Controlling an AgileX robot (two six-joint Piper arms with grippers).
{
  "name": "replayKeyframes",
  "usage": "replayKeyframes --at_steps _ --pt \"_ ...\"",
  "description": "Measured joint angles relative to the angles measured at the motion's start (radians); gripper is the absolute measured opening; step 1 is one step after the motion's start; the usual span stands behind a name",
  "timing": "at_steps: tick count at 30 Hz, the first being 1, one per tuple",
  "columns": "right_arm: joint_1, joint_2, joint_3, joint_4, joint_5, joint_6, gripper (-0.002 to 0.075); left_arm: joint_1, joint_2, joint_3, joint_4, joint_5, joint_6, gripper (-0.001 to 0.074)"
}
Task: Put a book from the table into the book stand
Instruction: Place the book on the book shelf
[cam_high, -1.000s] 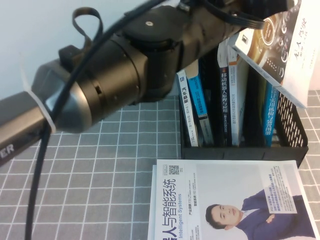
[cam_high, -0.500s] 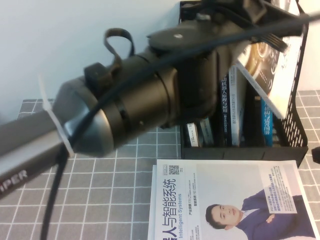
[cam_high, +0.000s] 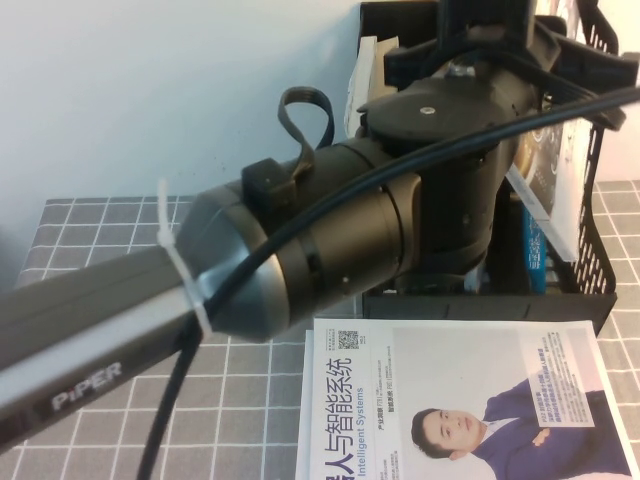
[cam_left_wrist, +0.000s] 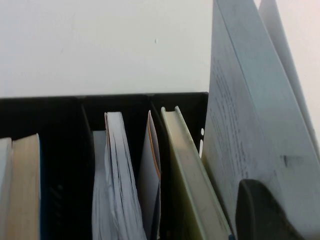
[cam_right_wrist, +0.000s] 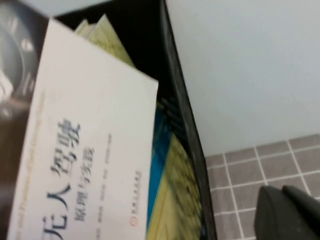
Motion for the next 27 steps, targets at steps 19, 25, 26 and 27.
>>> replayKeyframes --at_steps 19,25,26,27 --pt "0.000 0.010 -0.083 0.191 0.124 -0.151 -0.0003 0.081 0.173 -0.119 0.000 0.108 -0.161 0.0097" --pt "0.000 0.134 -0.092 0.210 0.192 -0.251 -0.0003 0.081 0.197 -0.119 0.000 0.133 -0.172 0.0097" --pt "0.000 0.152 -0.092 0.221 0.202 -0.261 -0.0003 0.081 0.199 -0.119 0.000 0.133 -0.172 0.0097" --pt "0.000 0.173 -0.094 0.240 0.209 -0.280 -0.0003 0.081 0.203 -0.119 0.000 0.131 -0.172 0.0097"
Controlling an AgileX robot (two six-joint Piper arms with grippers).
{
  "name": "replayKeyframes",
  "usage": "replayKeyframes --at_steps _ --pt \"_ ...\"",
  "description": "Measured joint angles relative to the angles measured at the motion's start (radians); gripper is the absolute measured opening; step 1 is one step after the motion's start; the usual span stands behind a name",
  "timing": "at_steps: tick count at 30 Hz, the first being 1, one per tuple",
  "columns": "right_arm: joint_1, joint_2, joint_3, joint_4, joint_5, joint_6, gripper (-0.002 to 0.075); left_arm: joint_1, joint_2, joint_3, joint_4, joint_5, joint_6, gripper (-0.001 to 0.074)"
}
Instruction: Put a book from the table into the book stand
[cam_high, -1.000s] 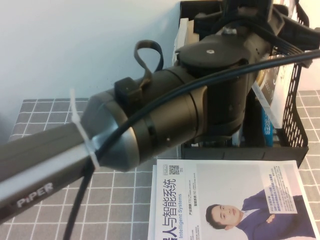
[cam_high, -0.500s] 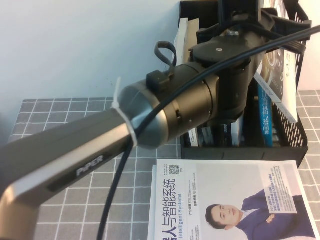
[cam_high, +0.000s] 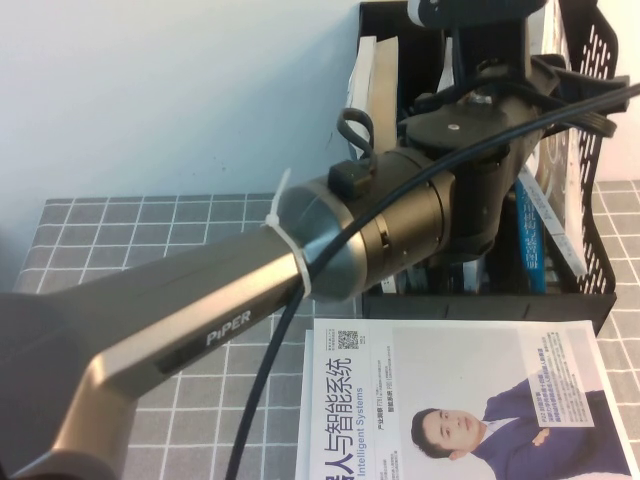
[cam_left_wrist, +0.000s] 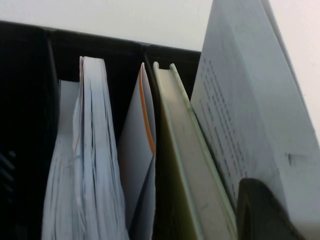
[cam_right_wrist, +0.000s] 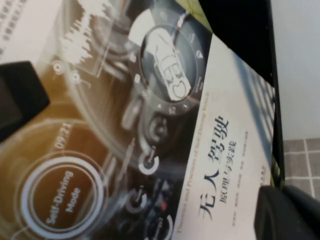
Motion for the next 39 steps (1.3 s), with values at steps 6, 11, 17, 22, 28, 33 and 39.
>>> replayKeyframes --at_steps 6,11,17,22,28,33,39 --pt "0.000 0.139 -0.041 0.117 0.048 -0.135 -0.0003 -0.002 0.023 0.000 0.000 0.011 0.002 0.0097" --pt "0.000 0.241 -0.081 0.126 0.177 -0.177 -0.0003 0.004 0.025 0.000 0.000 0.044 0.006 0.0097" --pt "0.000 0.334 -0.115 0.126 0.194 -0.177 -0.0003 0.051 0.027 0.000 0.006 0.191 -0.003 0.0218" --pt "0.000 0.373 -0.167 0.126 0.206 -0.177 -0.0003 0.068 0.028 0.000 0.009 0.220 -0.009 0.0477" --pt "0.000 0.378 -0.236 0.126 0.172 -0.177 -0.0003 0.070 -0.001 0.000 0.009 0.230 0.173 0.0265" --pt "0.000 0.378 -0.246 0.125 0.183 -0.175 -0.0003 0.070 -0.082 0.000 0.013 0.203 0.303 0.0039" --pt "-0.024 0.268 -0.246 -0.237 0.247 0.019 -0.0003 0.064 -0.184 0.014 0.011 0.048 0.515 0.0003"
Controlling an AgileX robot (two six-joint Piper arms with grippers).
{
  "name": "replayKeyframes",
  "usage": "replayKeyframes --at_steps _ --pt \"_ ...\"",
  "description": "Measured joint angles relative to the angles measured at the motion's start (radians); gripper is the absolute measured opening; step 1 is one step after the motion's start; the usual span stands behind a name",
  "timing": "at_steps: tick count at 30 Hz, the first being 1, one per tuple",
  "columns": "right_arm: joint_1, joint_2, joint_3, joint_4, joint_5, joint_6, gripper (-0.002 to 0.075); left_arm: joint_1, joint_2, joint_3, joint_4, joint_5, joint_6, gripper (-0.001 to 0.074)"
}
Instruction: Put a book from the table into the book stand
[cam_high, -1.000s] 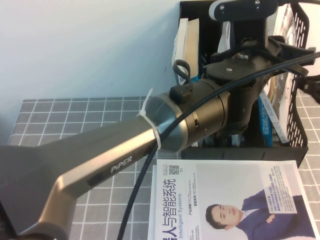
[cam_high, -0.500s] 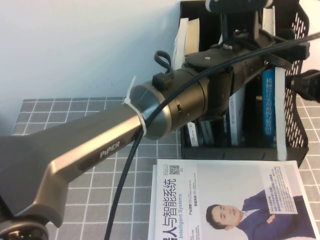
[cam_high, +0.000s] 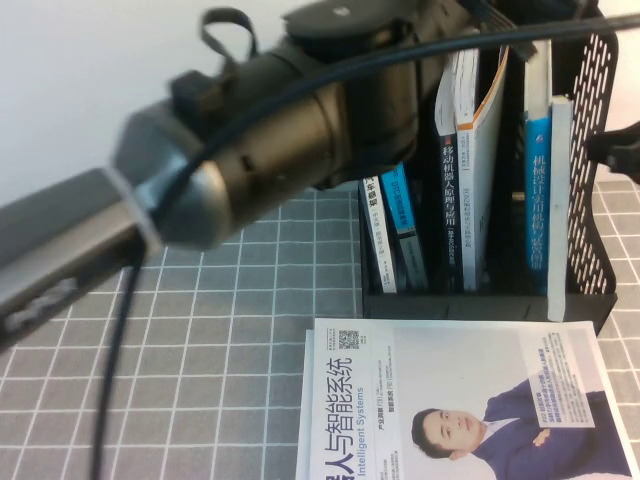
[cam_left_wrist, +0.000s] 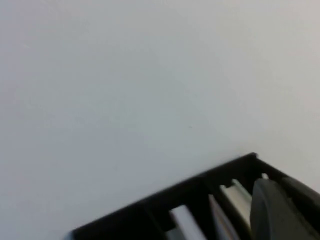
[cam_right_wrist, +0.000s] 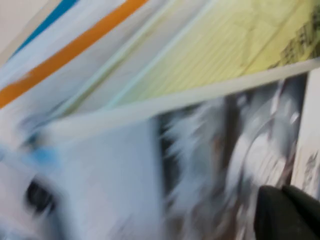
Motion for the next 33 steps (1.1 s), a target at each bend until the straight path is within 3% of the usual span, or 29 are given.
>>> replayKeyframes --at_steps 5,9,15,20,26,33 --pt "-0.021 -0.120 0.008 -0.399 0.221 0.329 -0.0003 -0.029 -0.127 0.093 -0.004 -0.169 0.066 0.0001" --pt "-0.003 -0.122 0.107 -0.441 0.217 0.419 -0.0003 -0.047 -0.210 0.227 -0.006 -0.193 0.043 0.0001" --pt "0.092 -0.119 0.306 -0.425 0.079 0.414 -0.0003 -0.056 -0.307 0.424 -0.011 -0.125 -0.153 0.0001" --pt "0.190 -0.110 0.404 -0.301 -0.036 0.287 -0.0003 -0.056 -0.356 0.582 -0.005 0.229 -0.395 0.0001" --pt "0.240 -0.081 0.357 0.024 -0.149 0.011 -0.0003 -0.060 -0.347 0.668 0.019 0.495 -0.567 0.0001" --pt "0.246 -0.089 0.240 0.034 -0.166 -0.053 -0.0003 -0.060 -0.349 0.709 0.032 0.636 -0.618 0.0001"
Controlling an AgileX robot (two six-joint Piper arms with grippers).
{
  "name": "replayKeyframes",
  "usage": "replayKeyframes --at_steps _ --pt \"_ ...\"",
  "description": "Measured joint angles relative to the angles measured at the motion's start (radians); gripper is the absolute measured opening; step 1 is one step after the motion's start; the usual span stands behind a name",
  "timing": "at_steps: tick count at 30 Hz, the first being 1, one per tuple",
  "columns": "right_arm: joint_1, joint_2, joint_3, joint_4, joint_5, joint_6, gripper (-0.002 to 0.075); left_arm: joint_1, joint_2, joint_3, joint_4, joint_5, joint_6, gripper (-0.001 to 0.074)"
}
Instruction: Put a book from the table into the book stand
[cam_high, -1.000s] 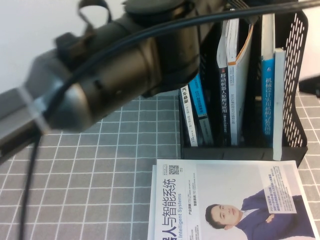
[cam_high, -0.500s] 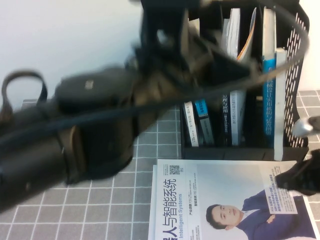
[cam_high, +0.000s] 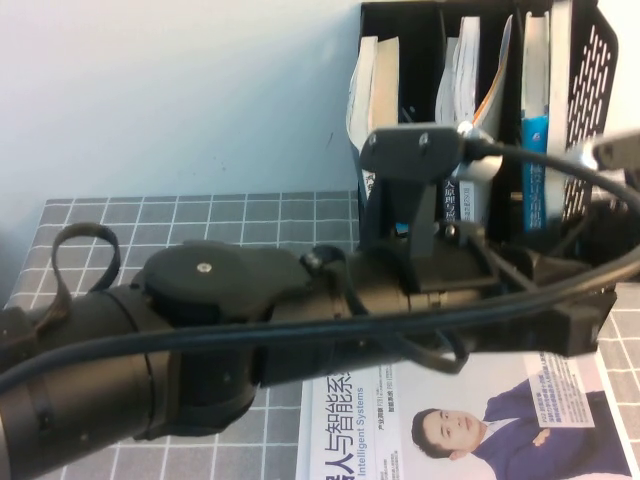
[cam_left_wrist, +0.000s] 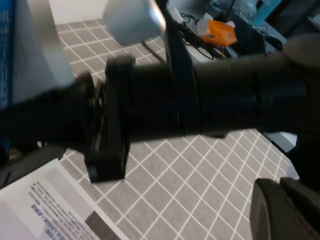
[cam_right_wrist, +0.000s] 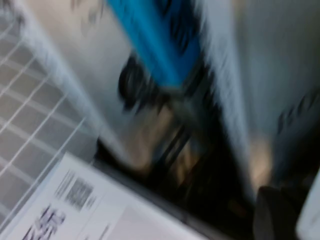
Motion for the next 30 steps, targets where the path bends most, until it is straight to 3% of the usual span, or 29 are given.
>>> replayKeyframes --at_steps 11,16,23,30 --pt "0.000 0.000 -0.112 -0.048 -0.005 0.021 -0.0003 0.032 -0.050 0.026 0.151 -0.064 0.022 0.0001" --pt "-0.015 -0.007 -0.110 -0.237 0.013 0.188 -0.0003 0.109 -0.090 0.026 0.312 0.081 -0.151 0.0001" --pt "-0.084 -0.123 -0.121 -0.281 0.016 0.230 -0.0003 0.166 -0.113 0.028 0.664 0.323 -0.493 0.0001" --pt "-0.090 -0.130 -0.129 -0.305 -0.020 0.228 -0.0003 0.156 -0.037 0.110 0.697 0.257 -0.624 0.0001"
